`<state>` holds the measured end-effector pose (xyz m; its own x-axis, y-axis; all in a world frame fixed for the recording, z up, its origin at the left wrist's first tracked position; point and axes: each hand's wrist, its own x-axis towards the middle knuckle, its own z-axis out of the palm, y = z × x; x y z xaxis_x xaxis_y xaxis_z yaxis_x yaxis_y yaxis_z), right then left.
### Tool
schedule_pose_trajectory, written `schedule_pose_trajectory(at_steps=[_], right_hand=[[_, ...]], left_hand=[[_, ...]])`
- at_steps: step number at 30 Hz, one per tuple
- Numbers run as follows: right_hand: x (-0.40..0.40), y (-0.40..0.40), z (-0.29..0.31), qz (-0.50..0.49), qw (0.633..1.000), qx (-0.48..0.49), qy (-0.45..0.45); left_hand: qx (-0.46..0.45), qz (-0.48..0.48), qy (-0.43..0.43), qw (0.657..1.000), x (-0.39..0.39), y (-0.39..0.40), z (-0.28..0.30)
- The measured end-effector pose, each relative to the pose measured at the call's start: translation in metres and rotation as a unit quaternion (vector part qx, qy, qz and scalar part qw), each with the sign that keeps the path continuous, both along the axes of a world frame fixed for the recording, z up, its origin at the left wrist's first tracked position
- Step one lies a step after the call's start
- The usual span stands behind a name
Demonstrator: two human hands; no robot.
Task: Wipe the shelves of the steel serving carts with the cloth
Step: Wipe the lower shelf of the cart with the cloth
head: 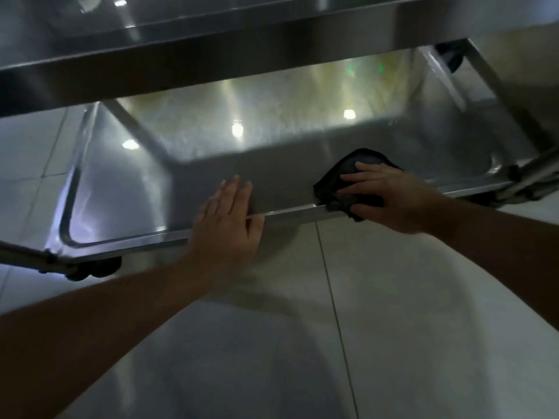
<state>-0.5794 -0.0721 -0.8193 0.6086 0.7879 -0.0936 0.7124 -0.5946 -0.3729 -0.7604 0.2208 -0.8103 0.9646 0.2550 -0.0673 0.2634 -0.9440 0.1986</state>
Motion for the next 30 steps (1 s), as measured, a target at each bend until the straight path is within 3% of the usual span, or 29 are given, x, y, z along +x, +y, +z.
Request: schedule_pose_trajectory(at_steps=[11,16,19,23,27,30], right_hand=[[0.030,-0.097,-0.007,-0.158,0.986,-0.009,-0.056],[0.067,-0.098,-0.008,-0.372,0.923,-0.063,-0.067],[0.073,-0.069,-0.007,-0.443,0.893,-0.069,-0.037],[0.052,-0.012,-0.003,-0.371,0.926,-0.057,-0.042],[0.010,0.043,-0.002,-0.187,0.978,-0.085,-0.038],[-0.019,0.057,-0.004,-0.067,0.994,-0.079,-0.045]], left_hand=[[0.023,-0.060,0.035,0.997,0.015,-0.042,-0.027],[0.035,-0.074,0.042,0.996,0.014,-0.038,-0.024],[0.046,-0.088,0.048,0.994,0.014,-0.037,-0.022],[0.050,-0.084,0.022,0.995,0.012,-0.037,-0.022],[0.045,-0.077,0.036,0.995,0.013,-0.034,-0.027],[0.008,-0.087,0.064,0.994,0.017,-0.028,-0.027]])
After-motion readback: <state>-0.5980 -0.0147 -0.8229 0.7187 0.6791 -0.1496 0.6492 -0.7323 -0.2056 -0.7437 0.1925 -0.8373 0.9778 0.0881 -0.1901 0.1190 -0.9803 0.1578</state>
